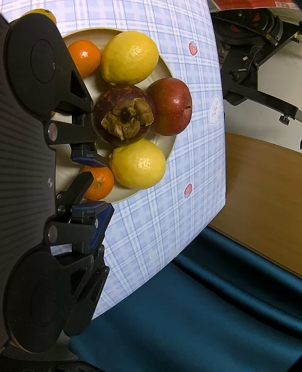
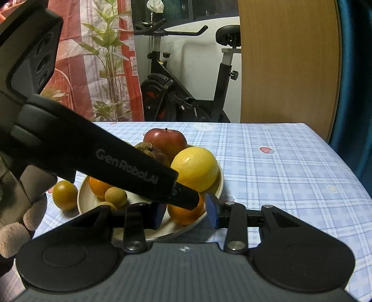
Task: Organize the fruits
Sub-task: 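Open both grippers to release the tangerine and withdraw, then move the right tool toward the orange lying on the cloth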
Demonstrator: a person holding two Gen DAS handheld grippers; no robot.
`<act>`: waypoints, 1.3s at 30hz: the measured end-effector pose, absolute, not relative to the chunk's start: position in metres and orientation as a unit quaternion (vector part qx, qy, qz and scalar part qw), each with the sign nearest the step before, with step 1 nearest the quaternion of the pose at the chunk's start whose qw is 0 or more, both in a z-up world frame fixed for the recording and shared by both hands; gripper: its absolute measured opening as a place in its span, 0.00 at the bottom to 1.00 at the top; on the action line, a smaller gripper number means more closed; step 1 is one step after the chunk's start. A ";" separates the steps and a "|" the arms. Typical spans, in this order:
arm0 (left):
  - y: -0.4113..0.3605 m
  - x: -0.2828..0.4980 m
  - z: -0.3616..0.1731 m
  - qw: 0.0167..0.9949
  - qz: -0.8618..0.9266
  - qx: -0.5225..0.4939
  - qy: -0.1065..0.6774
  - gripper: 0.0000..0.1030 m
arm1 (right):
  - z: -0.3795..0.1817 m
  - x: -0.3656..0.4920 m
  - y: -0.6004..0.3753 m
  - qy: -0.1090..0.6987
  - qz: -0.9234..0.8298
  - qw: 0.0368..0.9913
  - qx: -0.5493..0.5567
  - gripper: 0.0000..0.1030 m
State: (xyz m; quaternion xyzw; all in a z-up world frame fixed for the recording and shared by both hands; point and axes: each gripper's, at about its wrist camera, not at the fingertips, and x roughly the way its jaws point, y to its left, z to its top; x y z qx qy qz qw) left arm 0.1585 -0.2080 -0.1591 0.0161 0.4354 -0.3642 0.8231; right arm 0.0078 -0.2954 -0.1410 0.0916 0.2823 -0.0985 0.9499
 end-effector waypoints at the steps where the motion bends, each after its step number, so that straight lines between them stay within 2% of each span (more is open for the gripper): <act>1: -0.208 0.159 -0.159 0.823 -0.364 0.014 0.436 0.33 | -0.141 0.007 -0.296 0.282 -0.099 0.950 0.093 0.39; 7: -0.203 0.155 -0.151 0.824 -0.369 0.008 0.431 0.33 | -0.135 0.002 -0.294 0.272 -0.099 0.952 0.099 0.39; 14: -0.183 0.148 -0.125 0.834 -0.371 0.008 0.408 0.38 | -0.125 -0.006 -0.291 0.257 -0.088 0.955 0.120 0.39; 26: -0.094 0.151 -0.067 0.883 -0.314 0.007 0.349 0.38 | -0.114 -0.002 -0.278 0.254 -0.058 0.955 0.143 0.39; 39: -0.032 0.163 -0.069 0.903 -0.253 0.020 0.347 0.38 | -0.115 0.029 -0.230 0.277 0.014 0.955 0.107 0.39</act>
